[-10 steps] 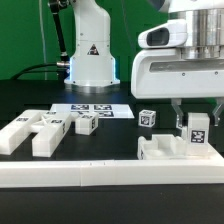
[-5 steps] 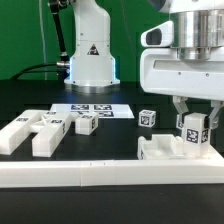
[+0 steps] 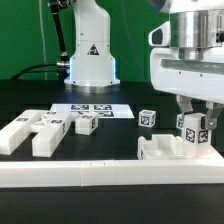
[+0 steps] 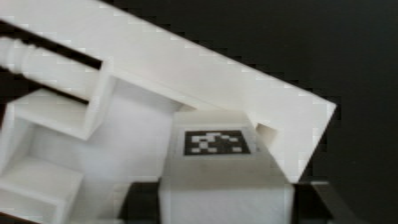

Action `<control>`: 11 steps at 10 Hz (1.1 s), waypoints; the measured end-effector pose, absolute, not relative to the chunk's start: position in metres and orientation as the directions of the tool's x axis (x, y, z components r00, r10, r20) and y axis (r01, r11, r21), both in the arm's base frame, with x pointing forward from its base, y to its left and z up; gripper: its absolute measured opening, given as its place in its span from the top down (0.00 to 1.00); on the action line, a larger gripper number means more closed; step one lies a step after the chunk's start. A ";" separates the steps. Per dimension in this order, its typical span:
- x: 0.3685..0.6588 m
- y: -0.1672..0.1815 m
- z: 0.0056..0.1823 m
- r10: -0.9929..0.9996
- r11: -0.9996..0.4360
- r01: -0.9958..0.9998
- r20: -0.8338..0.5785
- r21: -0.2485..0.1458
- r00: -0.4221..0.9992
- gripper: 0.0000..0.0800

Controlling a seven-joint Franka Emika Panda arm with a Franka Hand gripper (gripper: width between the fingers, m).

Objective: Assemble chair

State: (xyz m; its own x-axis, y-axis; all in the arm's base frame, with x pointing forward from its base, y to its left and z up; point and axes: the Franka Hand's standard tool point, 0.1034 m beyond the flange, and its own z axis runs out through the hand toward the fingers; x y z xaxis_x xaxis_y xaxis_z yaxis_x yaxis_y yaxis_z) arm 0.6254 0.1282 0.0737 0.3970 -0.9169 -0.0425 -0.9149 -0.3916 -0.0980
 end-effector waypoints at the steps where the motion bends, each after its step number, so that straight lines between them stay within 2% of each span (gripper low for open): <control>1: 0.625 0.128 0.074 -0.903 -0.422 -0.901 -0.039 -0.099 0.428 0.62; 2: 0.625 0.128 0.074 -0.874 -0.479 -0.872 -0.032 -0.101 0.484 0.40; 3: 0.625 0.130 0.074 -0.831 -0.551 -0.829 -0.023 -0.097 0.555 0.24; 4: 0.624 0.134 0.075 -0.780 -0.621 -0.778 -0.021 -0.094 0.625 0.24; 5: 0.623 0.137 0.075 -0.733 -0.676 -0.730 -0.015 -0.096 0.680 0.20; 8: 0.626 0.130 0.077 -0.410 -0.909 -0.406 0.027 -0.097 0.912 0.19; 11: 0.626 0.128 0.076 -0.147 -0.986 -0.142 0.051 -0.084 0.988 0.19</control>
Offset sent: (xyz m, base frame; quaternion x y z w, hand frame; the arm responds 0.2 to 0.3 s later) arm 0.0011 0.0107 0.0051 -0.0401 0.0020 -0.2366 0.9708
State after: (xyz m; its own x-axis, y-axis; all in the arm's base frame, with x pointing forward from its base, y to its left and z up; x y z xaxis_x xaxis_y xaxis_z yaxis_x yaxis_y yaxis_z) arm 0.6262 0.1276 0.0758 0.9879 -0.1467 0.0511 -0.1422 -0.9863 -0.0837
